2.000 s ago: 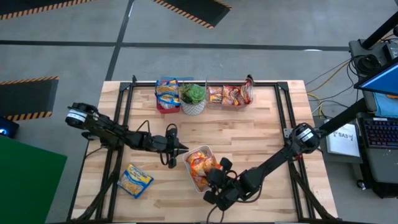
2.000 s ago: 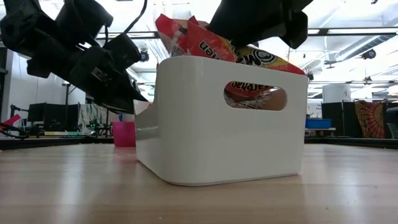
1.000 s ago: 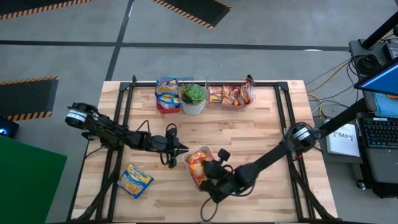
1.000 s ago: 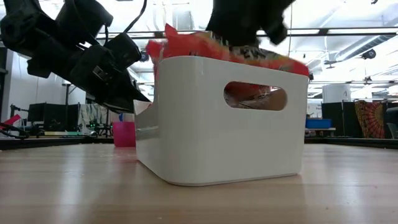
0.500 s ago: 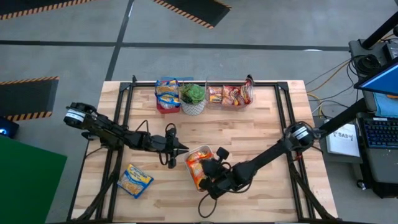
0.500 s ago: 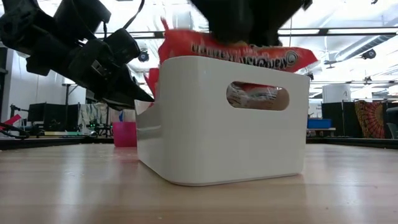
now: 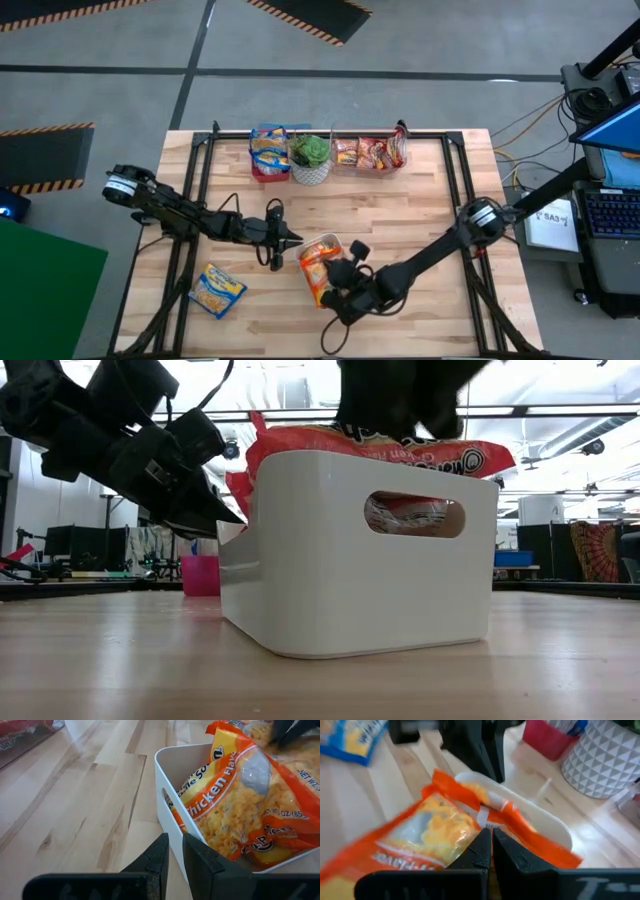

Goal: Sort Maruchan noodles
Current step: Put the orange noodle pack into the white bin, then put the blue noodle pack into the red bin

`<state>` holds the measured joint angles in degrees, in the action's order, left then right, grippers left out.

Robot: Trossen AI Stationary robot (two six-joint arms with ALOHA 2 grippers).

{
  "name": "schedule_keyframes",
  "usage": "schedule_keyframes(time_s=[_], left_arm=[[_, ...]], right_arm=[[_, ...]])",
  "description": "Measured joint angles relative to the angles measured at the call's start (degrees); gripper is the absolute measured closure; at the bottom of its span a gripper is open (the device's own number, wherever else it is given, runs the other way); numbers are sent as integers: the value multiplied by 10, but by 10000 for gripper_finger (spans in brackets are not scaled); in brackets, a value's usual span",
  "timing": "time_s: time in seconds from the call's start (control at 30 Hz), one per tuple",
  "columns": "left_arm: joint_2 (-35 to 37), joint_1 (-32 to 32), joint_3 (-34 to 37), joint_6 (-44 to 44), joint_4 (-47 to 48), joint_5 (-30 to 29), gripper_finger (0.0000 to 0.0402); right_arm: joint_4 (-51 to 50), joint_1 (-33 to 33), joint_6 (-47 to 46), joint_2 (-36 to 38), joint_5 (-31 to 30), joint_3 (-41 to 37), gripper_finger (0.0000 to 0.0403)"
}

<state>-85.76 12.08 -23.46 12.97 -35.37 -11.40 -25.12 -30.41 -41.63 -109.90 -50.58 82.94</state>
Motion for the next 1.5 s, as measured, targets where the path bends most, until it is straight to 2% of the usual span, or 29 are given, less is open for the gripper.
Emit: schedule_keyframes(time_s=[0.23, 0.47, 0.7, 0.9, 1.2, 1.33, 1.5], left_arm=[[0, 3, 0, 3, 1, 0, 364], [20, 15, -2, 18, 6, 3, 364], [58, 32, -31, 30, 47, 4, 364], [81, 59, -88, 40, 185, 4, 364], [63, 108, -204, 123, 507, 12, 364], [51, 132, -249, 210, 649, 61, 364], [44, 163, -270, 388, 776, 135, 364]], right_arm=[[-2, 2, 33, -15, -11, 0, 394], [-11, 6, 87, 53, -17, 0, 394], [-86, 6, 122, 128, -37, -5, 394], [-93, 5, 140, 176, -38, -51, 394], [-84, 6, 157, 240, -137, -112, 394], [-84, 11, 182, 274, -141, -124, 394], [-88, 17, 199, 322, -141, -137, 394]])
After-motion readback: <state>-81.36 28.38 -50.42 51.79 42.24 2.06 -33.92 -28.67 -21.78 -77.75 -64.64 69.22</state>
